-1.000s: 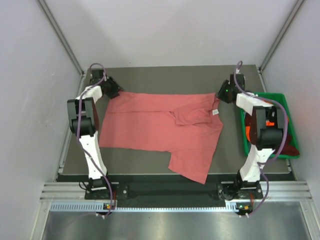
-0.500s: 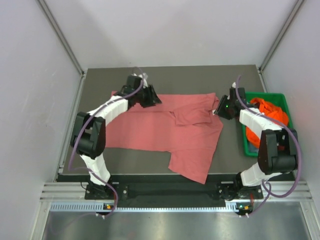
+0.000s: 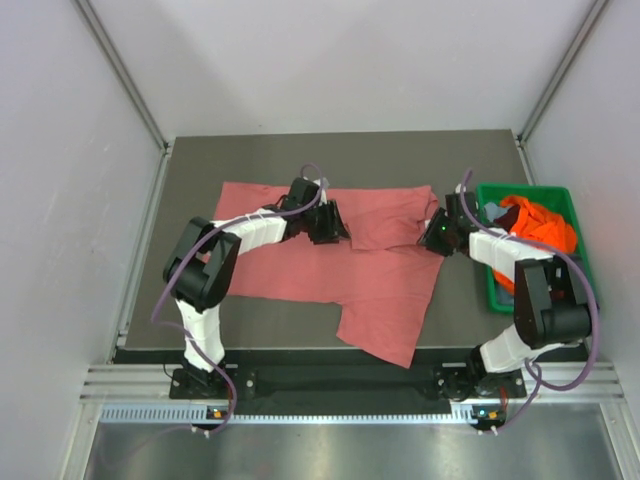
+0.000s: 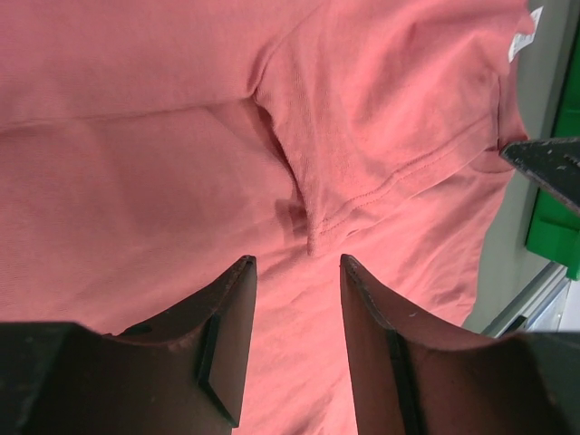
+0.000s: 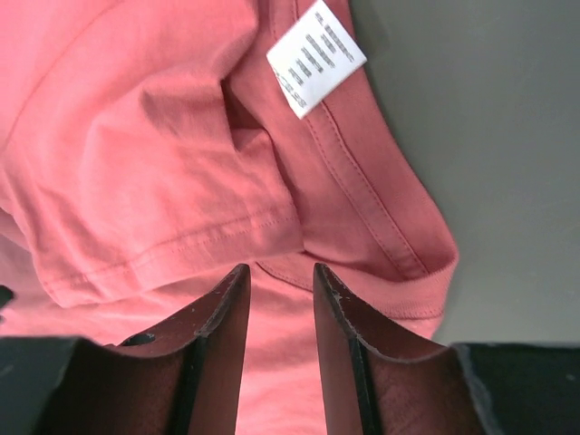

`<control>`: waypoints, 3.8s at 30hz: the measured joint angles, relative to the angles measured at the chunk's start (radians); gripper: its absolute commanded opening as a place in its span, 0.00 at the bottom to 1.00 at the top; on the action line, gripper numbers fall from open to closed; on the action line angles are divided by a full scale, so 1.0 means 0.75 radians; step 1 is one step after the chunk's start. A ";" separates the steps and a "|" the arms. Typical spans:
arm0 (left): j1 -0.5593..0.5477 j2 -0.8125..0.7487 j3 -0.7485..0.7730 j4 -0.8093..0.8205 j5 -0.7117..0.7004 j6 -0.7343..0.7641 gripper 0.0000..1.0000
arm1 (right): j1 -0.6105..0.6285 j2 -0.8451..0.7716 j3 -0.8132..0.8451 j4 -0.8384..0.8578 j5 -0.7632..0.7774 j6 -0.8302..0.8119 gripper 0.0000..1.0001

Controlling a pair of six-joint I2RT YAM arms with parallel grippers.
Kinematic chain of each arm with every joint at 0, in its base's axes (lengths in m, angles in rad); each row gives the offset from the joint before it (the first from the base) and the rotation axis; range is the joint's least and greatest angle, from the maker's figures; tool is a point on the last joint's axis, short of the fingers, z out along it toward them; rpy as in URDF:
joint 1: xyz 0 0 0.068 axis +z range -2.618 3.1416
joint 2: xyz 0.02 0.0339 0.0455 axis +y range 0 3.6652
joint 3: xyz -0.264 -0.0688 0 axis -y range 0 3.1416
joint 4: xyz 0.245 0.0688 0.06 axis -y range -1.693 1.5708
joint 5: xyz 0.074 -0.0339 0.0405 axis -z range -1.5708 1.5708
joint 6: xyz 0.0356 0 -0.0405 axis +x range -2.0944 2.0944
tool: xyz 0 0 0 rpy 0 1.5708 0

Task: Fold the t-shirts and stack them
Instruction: Fold the tshirt

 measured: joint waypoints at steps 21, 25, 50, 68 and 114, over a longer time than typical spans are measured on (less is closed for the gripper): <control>-0.057 0.070 -0.005 0.057 -0.018 -0.018 0.45 | 0.000 0.042 -0.020 0.080 0.053 0.106 0.33; -0.060 0.090 -0.005 0.076 -0.012 -0.031 0.44 | 0.000 0.046 -0.020 0.085 0.055 0.110 0.32; -0.082 0.150 0.100 0.057 0.022 -0.075 0.00 | 0.000 0.008 -0.020 0.082 0.057 0.111 0.00; -0.082 0.149 0.191 -0.209 -0.063 -0.072 0.00 | 0.003 -0.236 -0.071 -0.045 0.043 0.105 0.00; 0.290 0.126 0.478 -0.514 -0.224 0.162 0.36 | -0.041 0.060 0.258 0.054 -0.139 -0.257 0.54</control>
